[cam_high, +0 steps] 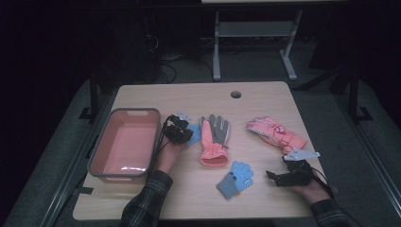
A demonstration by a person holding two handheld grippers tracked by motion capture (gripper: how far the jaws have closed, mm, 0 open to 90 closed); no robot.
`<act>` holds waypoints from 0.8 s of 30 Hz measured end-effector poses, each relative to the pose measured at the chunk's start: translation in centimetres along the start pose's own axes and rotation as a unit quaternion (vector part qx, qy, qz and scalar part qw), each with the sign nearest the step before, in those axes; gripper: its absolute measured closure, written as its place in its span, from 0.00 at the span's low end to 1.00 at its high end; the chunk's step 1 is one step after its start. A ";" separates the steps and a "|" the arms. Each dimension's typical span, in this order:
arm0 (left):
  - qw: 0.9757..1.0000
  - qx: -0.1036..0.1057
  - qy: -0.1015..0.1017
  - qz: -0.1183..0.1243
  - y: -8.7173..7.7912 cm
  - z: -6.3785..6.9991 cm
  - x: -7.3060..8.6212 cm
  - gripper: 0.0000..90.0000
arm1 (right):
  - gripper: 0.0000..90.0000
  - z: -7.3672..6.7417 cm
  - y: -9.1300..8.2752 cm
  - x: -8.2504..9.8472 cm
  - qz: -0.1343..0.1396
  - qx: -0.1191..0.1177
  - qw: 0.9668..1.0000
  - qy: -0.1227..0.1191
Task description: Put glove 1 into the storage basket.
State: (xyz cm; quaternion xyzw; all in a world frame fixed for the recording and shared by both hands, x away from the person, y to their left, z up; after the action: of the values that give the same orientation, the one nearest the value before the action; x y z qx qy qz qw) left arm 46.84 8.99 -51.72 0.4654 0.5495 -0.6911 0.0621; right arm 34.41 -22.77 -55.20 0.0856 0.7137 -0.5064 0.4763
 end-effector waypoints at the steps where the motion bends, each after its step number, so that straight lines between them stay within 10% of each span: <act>1: 1.000 -0.001 0.001 -0.002 0.0 -0.1 0.1 0.84 | 0.12 0.0 0.0 0.0 0.000 0.000 1.000 0.000; 11: 1.000 -0.016 -0.014 -0.018 1.6 -1.0 1.2 0.75 | 0.12 0.0 0.0 0.0 0.000 0.000 1.000 -0.001; 15: 1.000 -0.017 -0.005 -0.025 1.7 -0.6 1.1 0.94 | 0.12 0.0 0.0 0.0 0.001 0.000 1.000 0.000; 24: 1.000 -0.017 -0.010 -0.017 0.7 -0.2 0.2 0.97 | 0.12 0.0 0.0 0.0 0.000 0.000 1.000 -0.001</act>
State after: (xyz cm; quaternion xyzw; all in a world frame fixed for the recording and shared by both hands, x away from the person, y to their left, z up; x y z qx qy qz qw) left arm 47.28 8.98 -52.39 0.4476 0.5684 -0.6874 0.0636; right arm 34.42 -22.77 -55.19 0.0856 0.7134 -0.5063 0.4769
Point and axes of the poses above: each handheld gripper's, and its own axes: y roughly forward along the jaws, x roughly out of its underside, z roughly to its right, the point moved 10 cm from there along y, roughly forward along the jaws, and after that the axes turned 4 degrees about z, right-handed, at the moved point
